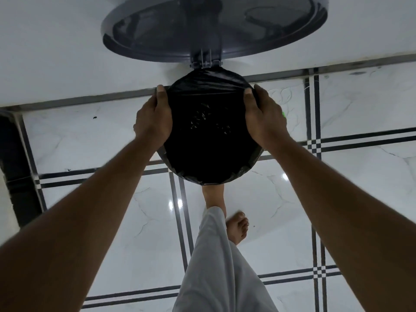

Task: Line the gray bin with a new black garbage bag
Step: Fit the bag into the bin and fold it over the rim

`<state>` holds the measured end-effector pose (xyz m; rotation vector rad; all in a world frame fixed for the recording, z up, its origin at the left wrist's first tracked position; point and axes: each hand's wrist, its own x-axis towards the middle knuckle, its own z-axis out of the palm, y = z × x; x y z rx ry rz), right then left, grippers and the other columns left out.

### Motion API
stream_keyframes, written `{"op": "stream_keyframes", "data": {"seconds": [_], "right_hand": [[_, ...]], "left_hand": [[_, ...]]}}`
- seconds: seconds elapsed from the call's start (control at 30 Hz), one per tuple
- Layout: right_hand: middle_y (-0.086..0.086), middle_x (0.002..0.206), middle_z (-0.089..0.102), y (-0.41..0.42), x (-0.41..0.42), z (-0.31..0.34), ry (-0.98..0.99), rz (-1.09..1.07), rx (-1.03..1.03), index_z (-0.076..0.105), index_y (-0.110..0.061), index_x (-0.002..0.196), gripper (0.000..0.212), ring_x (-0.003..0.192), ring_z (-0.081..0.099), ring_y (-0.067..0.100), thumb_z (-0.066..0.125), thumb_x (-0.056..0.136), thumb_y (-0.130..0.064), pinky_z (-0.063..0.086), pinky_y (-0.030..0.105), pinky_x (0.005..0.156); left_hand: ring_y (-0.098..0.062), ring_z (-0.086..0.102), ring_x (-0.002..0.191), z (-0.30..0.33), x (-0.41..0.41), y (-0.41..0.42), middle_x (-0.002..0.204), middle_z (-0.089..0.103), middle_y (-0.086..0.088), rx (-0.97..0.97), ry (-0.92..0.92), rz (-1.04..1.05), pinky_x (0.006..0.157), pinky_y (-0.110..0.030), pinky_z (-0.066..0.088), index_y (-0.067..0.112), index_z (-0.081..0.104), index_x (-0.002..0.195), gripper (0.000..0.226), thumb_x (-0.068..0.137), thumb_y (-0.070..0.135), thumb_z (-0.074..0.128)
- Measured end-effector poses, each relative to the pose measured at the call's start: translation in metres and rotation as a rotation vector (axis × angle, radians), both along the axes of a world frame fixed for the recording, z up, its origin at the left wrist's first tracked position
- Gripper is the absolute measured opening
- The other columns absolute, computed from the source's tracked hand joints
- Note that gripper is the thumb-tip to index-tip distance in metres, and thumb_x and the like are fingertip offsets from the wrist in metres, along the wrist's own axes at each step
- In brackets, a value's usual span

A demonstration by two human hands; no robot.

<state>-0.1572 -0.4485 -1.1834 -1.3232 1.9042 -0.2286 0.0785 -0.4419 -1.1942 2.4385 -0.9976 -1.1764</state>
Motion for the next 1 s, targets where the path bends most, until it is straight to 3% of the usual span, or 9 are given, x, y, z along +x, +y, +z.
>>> {"op": "stream_keyframes", "data": {"seconds": [0.13, 0.2, 0.3, 0.43, 0.57, 0.67, 0.77, 0.9, 1.0], "right_hand": [[0.003, 0.139, 0.073, -0.01, 0.005, 0.005, 0.009, 0.023, -0.123, 0.057, -0.025, 0.149, 0.06, 0.131, 0.066, 0.03, 0.036, 0.108, -0.061, 0.05, 0.059, 0.111], [0.0, 0.138, 0.073, -0.01, 0.008, 0.0, 0.018, 0.083, -0.101, 0.06, -0.027, 0.146, 0.058, 0.129, 0.065, 0.031, 0.034, 0.107, -0.061, 0.049, 0.059, 0.109], [0.0, 0.158, 0.061, -0.012, 0.01, -0.003, 0.029, 0.044, -0.044, 0.054, -0.03, 0.156, 0.063, 0.145, 0.053, 0.033, 0.033, 0.108, -0.063, 0.041, 0.06, 0.118], [0.003, 0.16, 0.056, -0.007, 0.011, -0.006, 0.065, 0.033, -0.138, 0.056, -0.027, 0.153, 0.053, 0.147, 0.046, 0.033, 0.044, 0.109, -0.056, 0.041, 0.056, 0.116], [0.008, 0.171, 0.044, -0.011, 0.011, -0.009, 0.087, 0.015, -0.07, 0.053, -0.035, 0.157, 0.054, 0.157, 0.034, 0.037, 0.041, 0.11, -0.059, 0.034, 0.06, 0.122], [0.008, 0.163, 0.05, -0.01, 0.013, -0.007, 0.1, -0.006, -0.167, 0.057, -0.031, 0.151, 0.049, 0.151, 0.04, 0.034, 0.049, 0.109, -0.053, 0.04, 0.056, 0.116], [0.011, 0.167, 0.045, -0.013, 0.018, -0.01, 0.113, 0.021, -0.07, 0.057, -0.033, 0.153, 0.049, 0.155, 0.033, 0.036, 0.045, 0.111, -0.056, 0.034, 0.058, 0.122], [0.013, 0.164, 0.044, -0.016, 0.023, -0.008, 0.099, -0.035, -0.112, 0.057, -0.033, 0.153, 0.048, 0.153, 0.033, 0.035, 0.049, 0.111, -0.054, 0.035, 0.055, 0.12], [0.016, 0.168, 0.038, -0.017, 0.027, -0.008, 0.102, -0.019, -0.03, 0.053, -0.037, 0.156, 0.051, 0.157, 0.026, 0.036, 0.045, 0.111, -0.06, 0.03, 0.056, 0.124]], "left_hand": [[-0.029, 0.066, 0.114, 0.0, -0.001, -0.014, 0.114, 0.076, 0.001, -0.142, 0.062, -0.037, 0.104, -0.046, 0.05, 0.025, 0.07, 0.115, 0.044, 0.107, 0.054, 0.038], [-0.03, 0.066, 0.117, -0.001, -0.006, -0.021, 0.118, 0.075, -0.001, -0.096, 0.066, -0.099, 0.109, -0.053, 0.048, 0.027, 0.07, 0.116, 0.05, 0.105, 0.06, 0.033], [-0.033, 0.064, 0.125, -0.004, -0.009, -0.031, 0.131, 0.073, -0.005, -0.012, 0.047, -0.123, 0.115, -0.061, 0.042, 0.027, 0.068, 0.128, 0.064, 0.101, 0.066, 0.024], [-0.026, 0.064, 0.119, 0.0, -0.012, -0.031, 0.127, 0.069, 0.003, -0.147, 0.03, -0.196, 0.111, -0.052, 0.045, 0.034, 0.063, 0.122, 0.034, 0.105, 0.052, 0.039], [-0.032, 0.056, 0.133, -0.003, -0.014, -0.036, 0.139, 0.064, -0.005, -0.073, -0.092, -0.4, 0.108, -0.051, 0.037, 0.03, 0.061, 0.136, 0.042, 0.112, 0.049, 0.032], [-0.027, 0.059, 0.132, -0.003, -0.012, -0.038, 0.139, 0.064, -0.001, -0.179, -0.094, -0.391, 0.109, -0.048, 0.038, 0.029, 0.064, 0.131, 0.037, 0.11, 0.049, 0.04], [-0.032, 0.058, 0.132, -0.005, -0.013, -0.042, 0.136, 0.065, -0.007, -0.131, -0.132, -0.491, 0.113, -0.05, 0.038, 0.024, 0.065, 0.129, 0.046, 0.113, 0.052, 0.033], [-0.033, 0.061, 0.124, -0.005, -0.014, -0.043, 0.127, 0.067, -0.007, -0.162, -0.097, -0.409, 0.107, -0.048, 0.042, 0.017, 0.062, 0.122, 0.043, 0.113, 0.05, 0.036], [-0.037, 0.061, 0.125, -0.006, -0.015, -0.04, 0.129, 0.067, -0.01, -0.118, -0.109, -0.433, 0.106, -0.049, 0.043, 0.019, 0.062, 0.124, 0.046, 0.112, 0.053, 0.034]]}}
